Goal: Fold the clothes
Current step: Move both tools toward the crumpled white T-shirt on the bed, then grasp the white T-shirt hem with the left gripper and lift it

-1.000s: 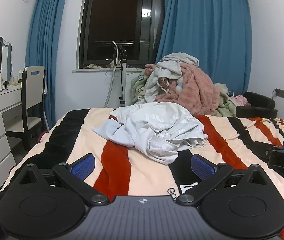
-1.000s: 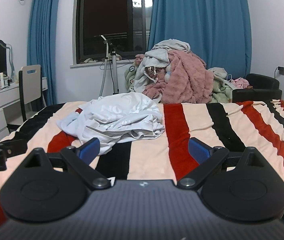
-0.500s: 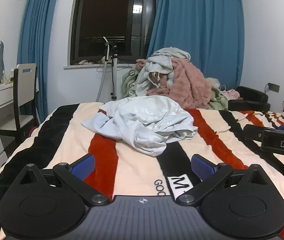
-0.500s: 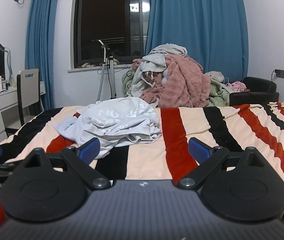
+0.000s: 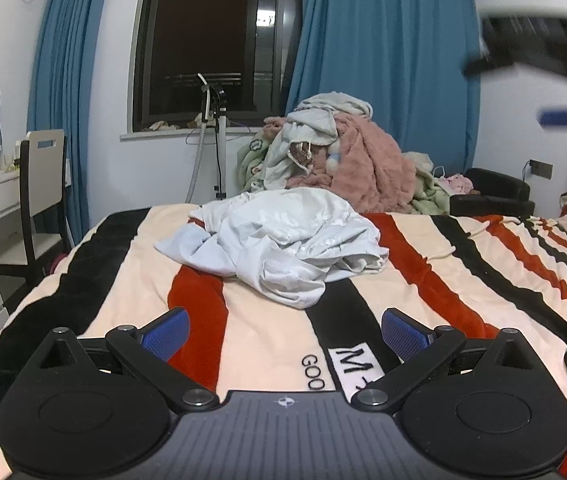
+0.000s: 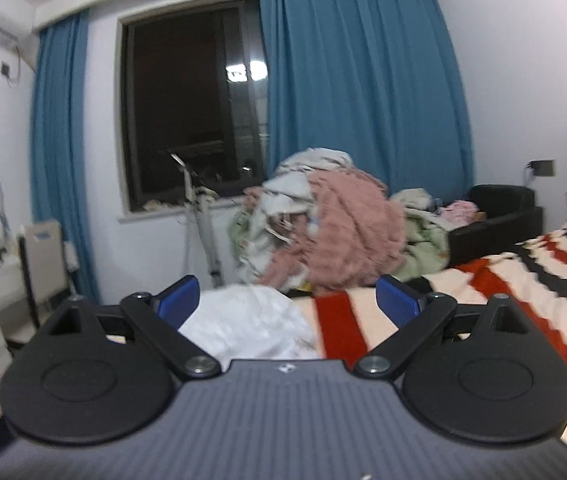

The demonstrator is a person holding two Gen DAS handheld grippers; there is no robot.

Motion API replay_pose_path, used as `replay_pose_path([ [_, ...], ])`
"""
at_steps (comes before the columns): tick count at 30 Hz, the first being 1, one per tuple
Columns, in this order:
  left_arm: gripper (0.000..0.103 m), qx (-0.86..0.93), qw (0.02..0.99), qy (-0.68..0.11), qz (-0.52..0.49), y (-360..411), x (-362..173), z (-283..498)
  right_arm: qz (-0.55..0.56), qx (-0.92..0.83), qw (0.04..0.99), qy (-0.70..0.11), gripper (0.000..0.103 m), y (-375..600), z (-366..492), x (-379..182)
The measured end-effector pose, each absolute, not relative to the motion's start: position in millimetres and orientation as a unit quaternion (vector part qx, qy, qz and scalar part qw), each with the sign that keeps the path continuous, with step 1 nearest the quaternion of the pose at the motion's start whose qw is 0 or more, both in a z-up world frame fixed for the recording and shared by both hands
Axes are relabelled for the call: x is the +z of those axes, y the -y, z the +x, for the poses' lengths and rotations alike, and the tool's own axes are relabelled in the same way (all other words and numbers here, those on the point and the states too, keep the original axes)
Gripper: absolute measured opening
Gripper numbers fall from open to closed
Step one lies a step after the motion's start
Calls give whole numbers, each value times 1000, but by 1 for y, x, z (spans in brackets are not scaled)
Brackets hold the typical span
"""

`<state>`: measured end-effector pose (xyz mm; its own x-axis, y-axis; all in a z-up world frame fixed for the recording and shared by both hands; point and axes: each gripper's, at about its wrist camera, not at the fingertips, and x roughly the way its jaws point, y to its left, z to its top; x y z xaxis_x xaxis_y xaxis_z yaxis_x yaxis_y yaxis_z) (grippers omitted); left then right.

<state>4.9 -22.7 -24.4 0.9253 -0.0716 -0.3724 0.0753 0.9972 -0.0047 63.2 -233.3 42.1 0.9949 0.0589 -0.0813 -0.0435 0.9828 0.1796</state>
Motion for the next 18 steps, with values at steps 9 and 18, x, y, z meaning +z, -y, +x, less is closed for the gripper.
replay_pose_path([
  [9,103,-37,968,-246,19,23,-47,47,115,52,992,-22,96,266,91,17],
  [18,95,2,961,-267,-64,32,-49,173,162,14,978,-135,96,306,140,-56],
])
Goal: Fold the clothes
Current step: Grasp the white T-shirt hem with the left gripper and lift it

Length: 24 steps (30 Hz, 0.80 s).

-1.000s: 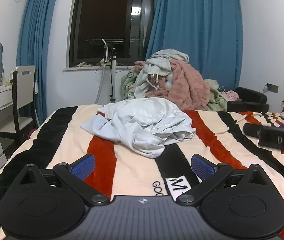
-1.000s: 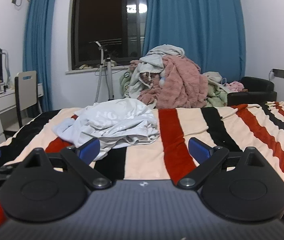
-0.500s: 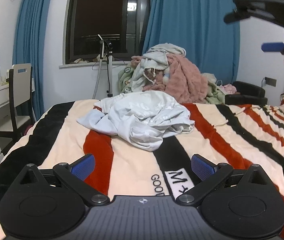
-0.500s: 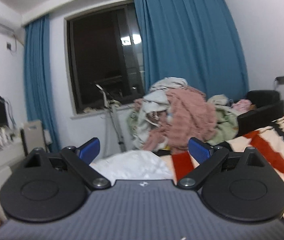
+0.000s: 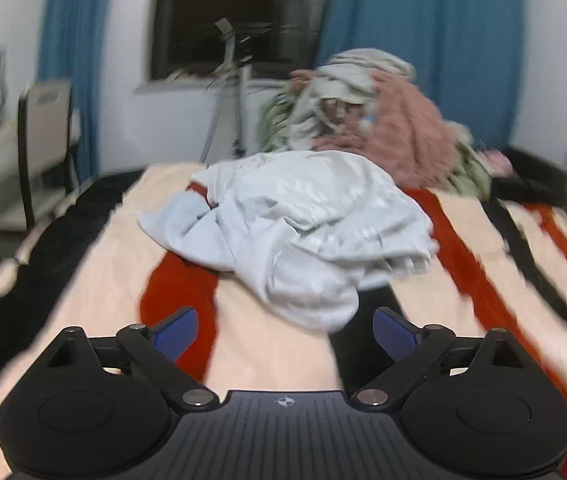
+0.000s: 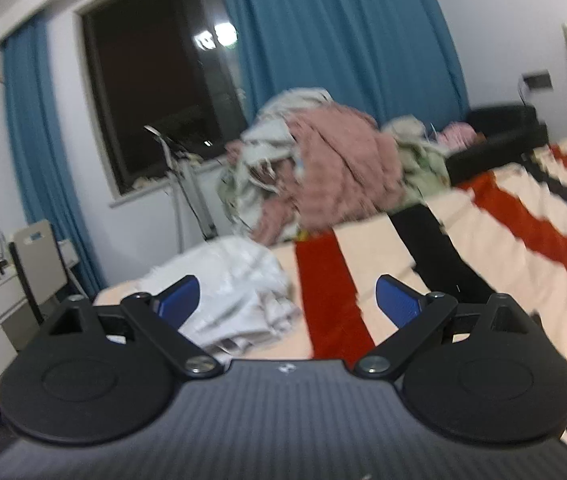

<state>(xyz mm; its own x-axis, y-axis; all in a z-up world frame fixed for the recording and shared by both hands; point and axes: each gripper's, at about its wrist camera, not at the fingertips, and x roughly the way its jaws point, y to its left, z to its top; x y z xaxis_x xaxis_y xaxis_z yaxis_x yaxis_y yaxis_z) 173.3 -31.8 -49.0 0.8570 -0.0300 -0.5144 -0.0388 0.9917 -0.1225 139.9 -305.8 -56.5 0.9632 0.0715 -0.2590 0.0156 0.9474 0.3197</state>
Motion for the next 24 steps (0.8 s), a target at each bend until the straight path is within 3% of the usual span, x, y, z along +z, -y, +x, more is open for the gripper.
replay_pose_path([
  [5,90,5,955,-290,-65,53,-69,242,179,31,971,-156,96,306,152,-70],
  [7,81,22,951,-304,-57,56,-83,264,174,33,972,-153,96,308,154,-74],
  [10,53,58,937,-340,-44,52,-98,292,151,33,975,-158,96,306,166,-87],
  [12,20,63,937,-342,-28,46,-96,294,141,30,976,-163,96,304,174,-97],
  [13,14,60,942,-330,-20,42,-91,290,139,30,976,-165,96,303,177,-101],
  [24,10,-29,977,-207,44,11,8,158,91,61,986,-129,96,279,171,-97],
])
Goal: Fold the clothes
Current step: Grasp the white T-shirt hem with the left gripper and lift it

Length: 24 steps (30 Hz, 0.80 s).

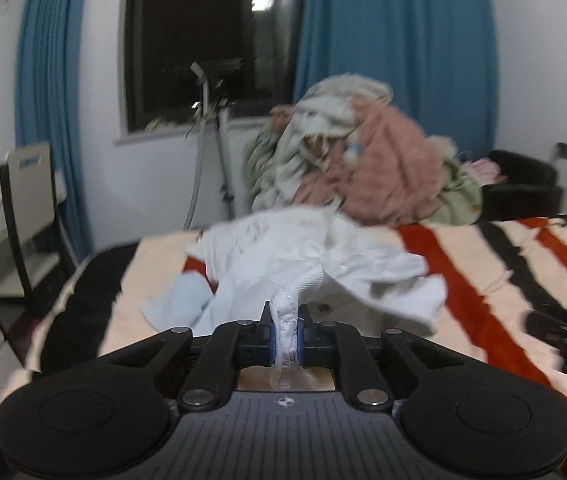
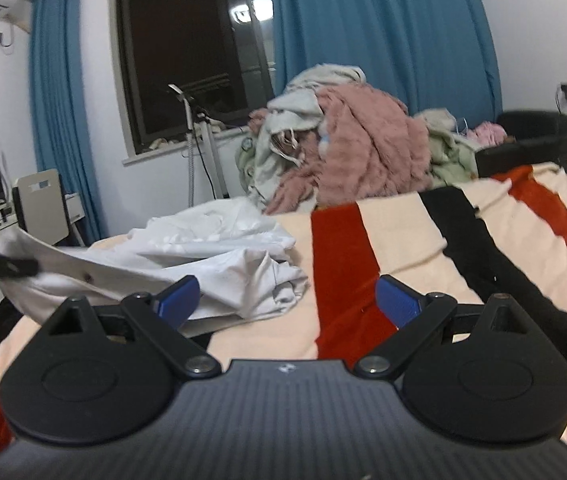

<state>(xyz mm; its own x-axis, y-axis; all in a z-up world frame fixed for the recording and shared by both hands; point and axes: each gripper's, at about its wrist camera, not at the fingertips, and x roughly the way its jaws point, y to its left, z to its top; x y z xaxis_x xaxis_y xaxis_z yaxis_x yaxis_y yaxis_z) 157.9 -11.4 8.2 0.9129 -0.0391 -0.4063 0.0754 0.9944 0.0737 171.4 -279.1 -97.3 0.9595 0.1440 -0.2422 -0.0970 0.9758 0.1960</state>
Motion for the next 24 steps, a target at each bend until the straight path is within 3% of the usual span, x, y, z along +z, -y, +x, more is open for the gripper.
replay_pose_path([
  [7,10,-57,980,-192,19,-21,24,67,56,94,987,-121,96,256,136,-89],
  [11,10,-53,978,-201,-19,-54,8,38,26,124,982,-137,96,232,112,-81],
  [15,10,-47,972,-218,-73,-80,-14,40,-28,160,975,-151,96,191,104,-88],
  [24,10,-31,973,-214,-84,-89,-36,60,-37,171,959,-224,96,132,149,-141],
])
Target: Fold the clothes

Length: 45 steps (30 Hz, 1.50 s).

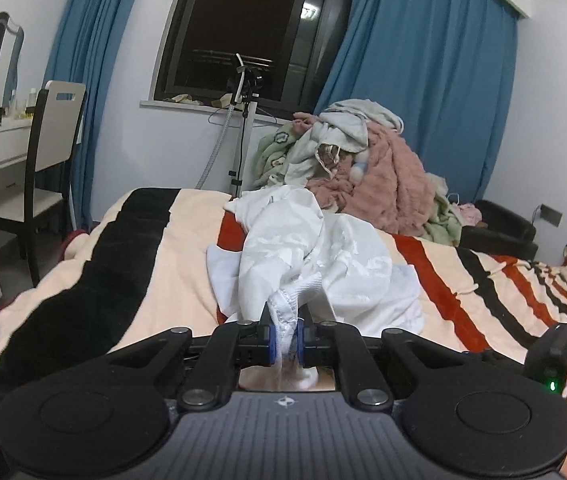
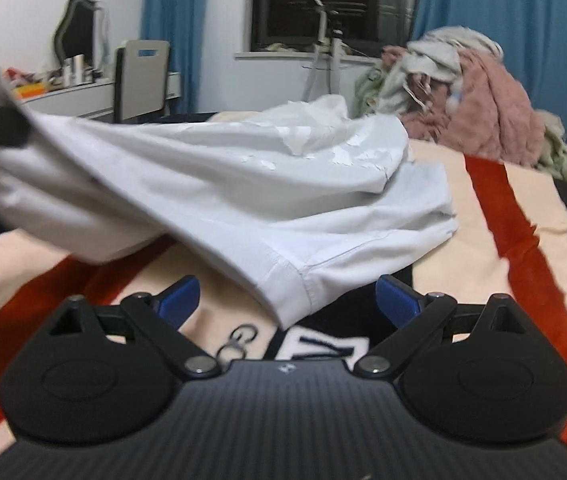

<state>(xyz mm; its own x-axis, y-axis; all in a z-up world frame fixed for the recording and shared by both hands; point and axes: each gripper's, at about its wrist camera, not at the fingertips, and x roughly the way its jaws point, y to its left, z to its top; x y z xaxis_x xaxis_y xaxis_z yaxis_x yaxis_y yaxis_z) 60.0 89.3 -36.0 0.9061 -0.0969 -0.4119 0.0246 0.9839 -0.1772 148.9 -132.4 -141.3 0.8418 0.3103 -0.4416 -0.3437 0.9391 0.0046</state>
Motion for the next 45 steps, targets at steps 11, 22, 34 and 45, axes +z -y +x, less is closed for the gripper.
replay_pose_path([
  [11,10,-75,972,-202,-90,-72,-46,79,4,28,983,-180,96,188,174,-127],
  [22,10,-88,974,-175,-117,-72,-26,43,-6,-52,988,-144,96,211,149,-95],
  [34,16,-119,947,-265,-137,-67,-42,45,-71,-62,995,40,96,208,63,-35],
  [45,55,-126,933,-315,-116,-52,-71,76,-76,-41,996,28,96,196,62,-39],
])
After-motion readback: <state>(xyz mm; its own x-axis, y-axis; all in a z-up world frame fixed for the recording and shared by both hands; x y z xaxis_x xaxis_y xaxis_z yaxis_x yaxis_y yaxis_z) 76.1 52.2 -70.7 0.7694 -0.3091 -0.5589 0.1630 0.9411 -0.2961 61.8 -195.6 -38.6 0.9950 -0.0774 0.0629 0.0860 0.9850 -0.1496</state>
